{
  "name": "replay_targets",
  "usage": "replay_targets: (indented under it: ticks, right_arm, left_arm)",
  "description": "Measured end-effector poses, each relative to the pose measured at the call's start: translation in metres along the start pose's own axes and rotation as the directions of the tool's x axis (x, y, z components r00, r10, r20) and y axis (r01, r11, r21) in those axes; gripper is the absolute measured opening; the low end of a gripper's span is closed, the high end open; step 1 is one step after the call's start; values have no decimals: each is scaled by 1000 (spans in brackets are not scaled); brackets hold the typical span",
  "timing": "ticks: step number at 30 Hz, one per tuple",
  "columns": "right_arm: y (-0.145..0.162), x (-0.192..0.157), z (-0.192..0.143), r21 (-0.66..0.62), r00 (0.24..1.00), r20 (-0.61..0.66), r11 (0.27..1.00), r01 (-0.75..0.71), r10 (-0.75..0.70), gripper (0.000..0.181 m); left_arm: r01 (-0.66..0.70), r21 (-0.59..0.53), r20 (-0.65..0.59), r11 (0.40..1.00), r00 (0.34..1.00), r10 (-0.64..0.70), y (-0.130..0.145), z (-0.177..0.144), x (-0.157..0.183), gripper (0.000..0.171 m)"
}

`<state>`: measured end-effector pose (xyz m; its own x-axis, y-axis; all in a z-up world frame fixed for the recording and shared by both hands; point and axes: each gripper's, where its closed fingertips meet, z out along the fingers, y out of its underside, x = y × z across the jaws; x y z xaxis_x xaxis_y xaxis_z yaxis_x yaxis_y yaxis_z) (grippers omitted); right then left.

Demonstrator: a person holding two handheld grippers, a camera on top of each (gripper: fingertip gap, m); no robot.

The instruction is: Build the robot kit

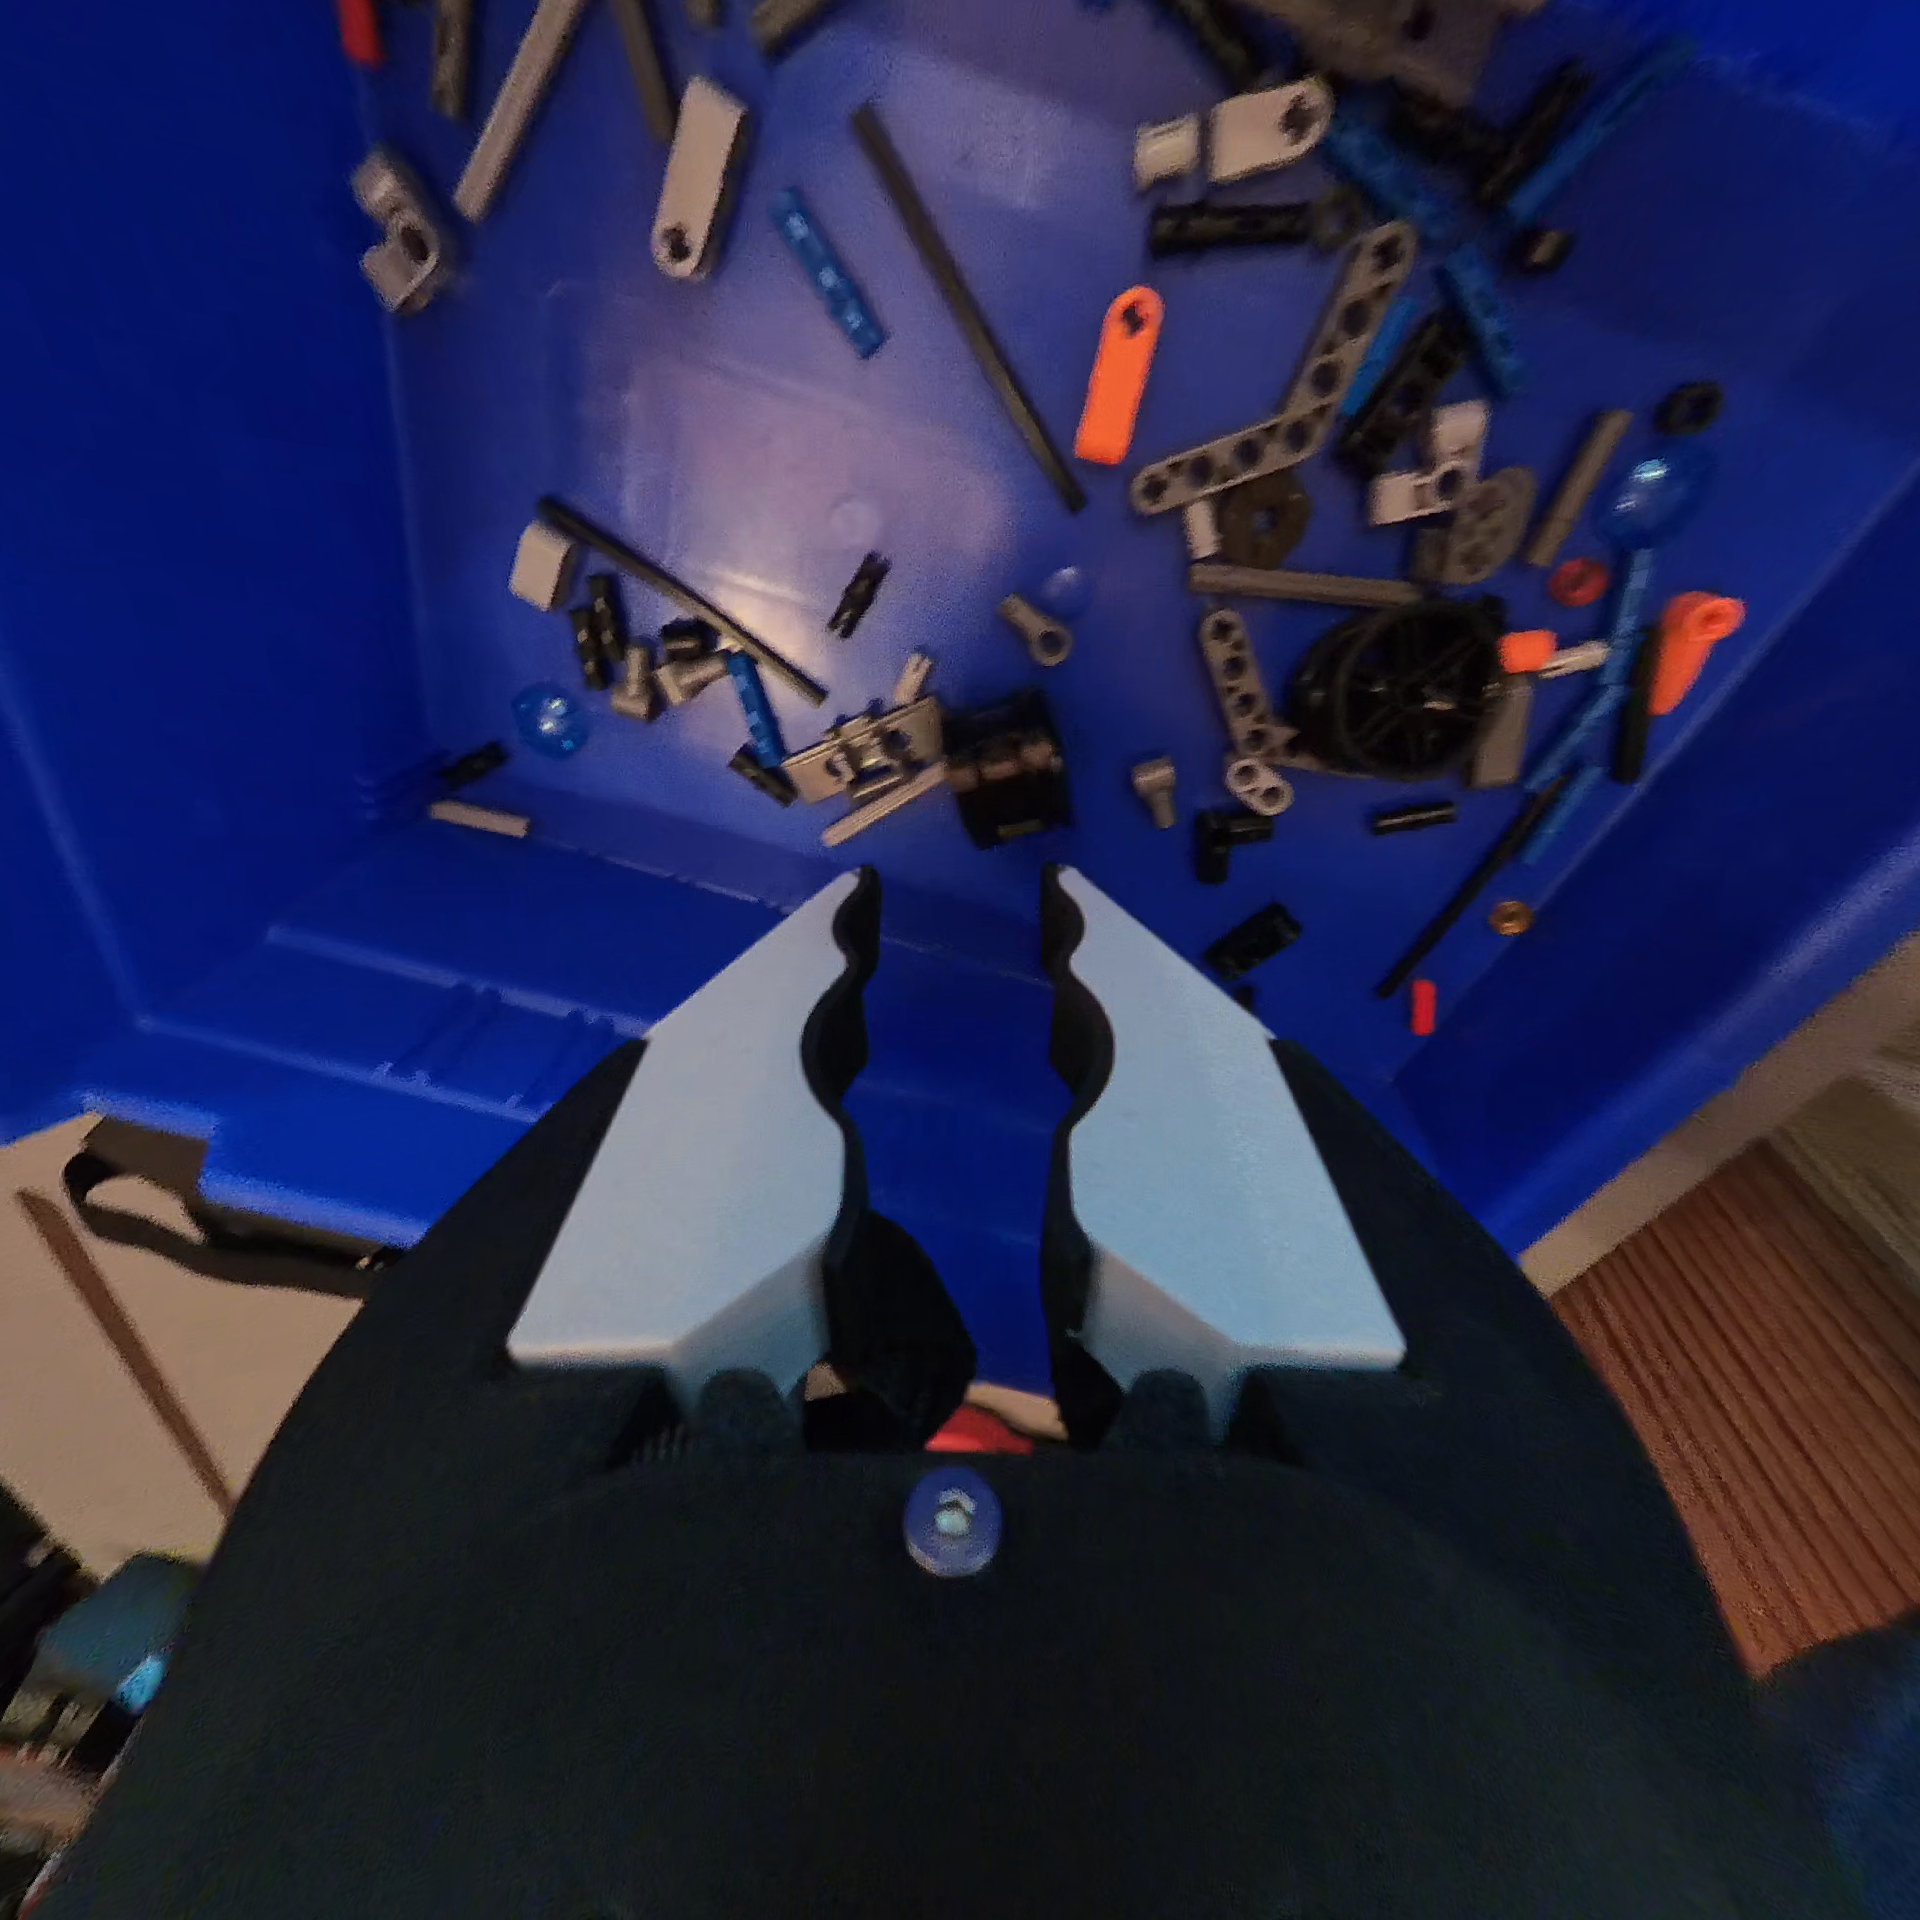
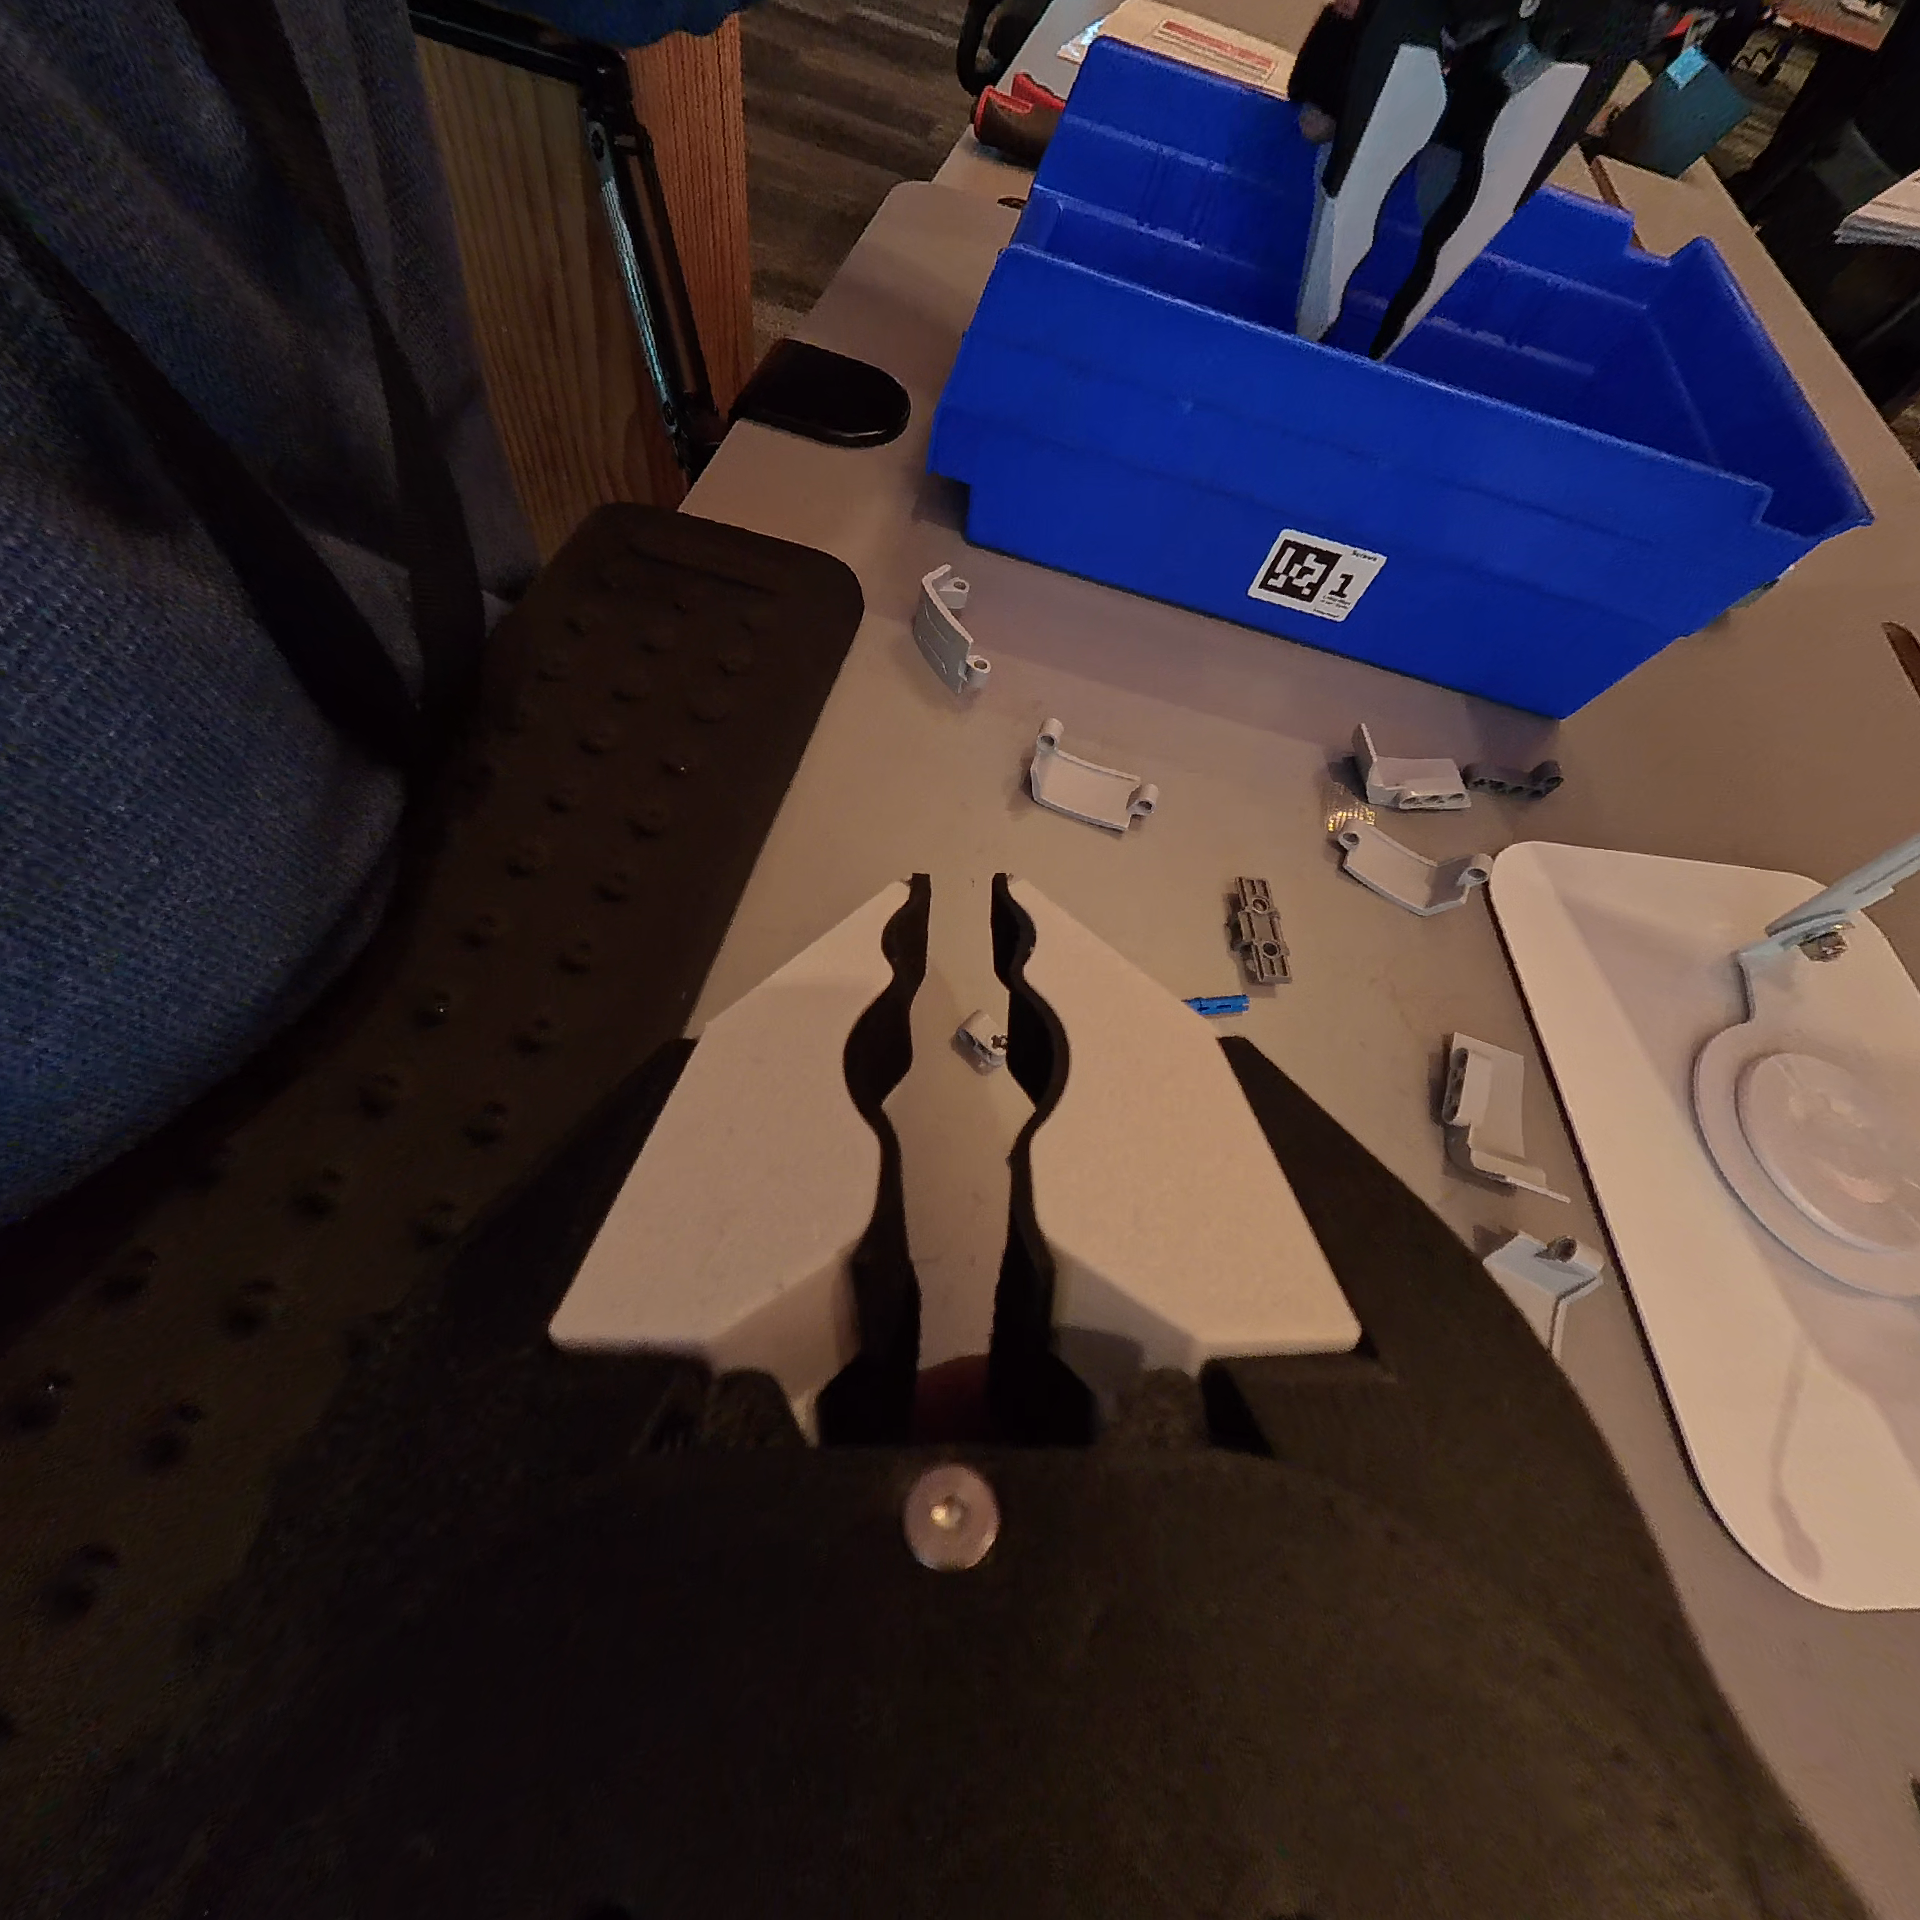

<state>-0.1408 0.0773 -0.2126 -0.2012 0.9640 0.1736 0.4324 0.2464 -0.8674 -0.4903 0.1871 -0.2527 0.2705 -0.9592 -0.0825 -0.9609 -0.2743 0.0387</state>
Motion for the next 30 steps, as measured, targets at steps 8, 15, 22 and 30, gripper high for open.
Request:
replay_targets:
  ticks: [8, 15, 22, 30]
  right_arm:
    - [1, 0, 2, -5, 1000, 4, 1000, -5, 5, 9]
    - [2, 1, 2, -4, 1000, 3, 1000, -6, 6, 9]
    - [3, 2, 2, -7, 1000, 3, 1000, -13, 13, 9]
    - [5, 2, 2, -10, 1000, 3, 1000, -16, 16, 9]
  left_arm:
    - [-130, 99, -185, 987, 972, 147, -28, -6, 66, 41]
    - [-229, -18, -145, 973, 964, 225, -22, 22, 77, 31]
    - [-233, 40, -105, 972, 966, 236, -30, 14, 66, 30]
    - [-145, -16, 62, 989, 987, 146, -21, 14, 6, 30]
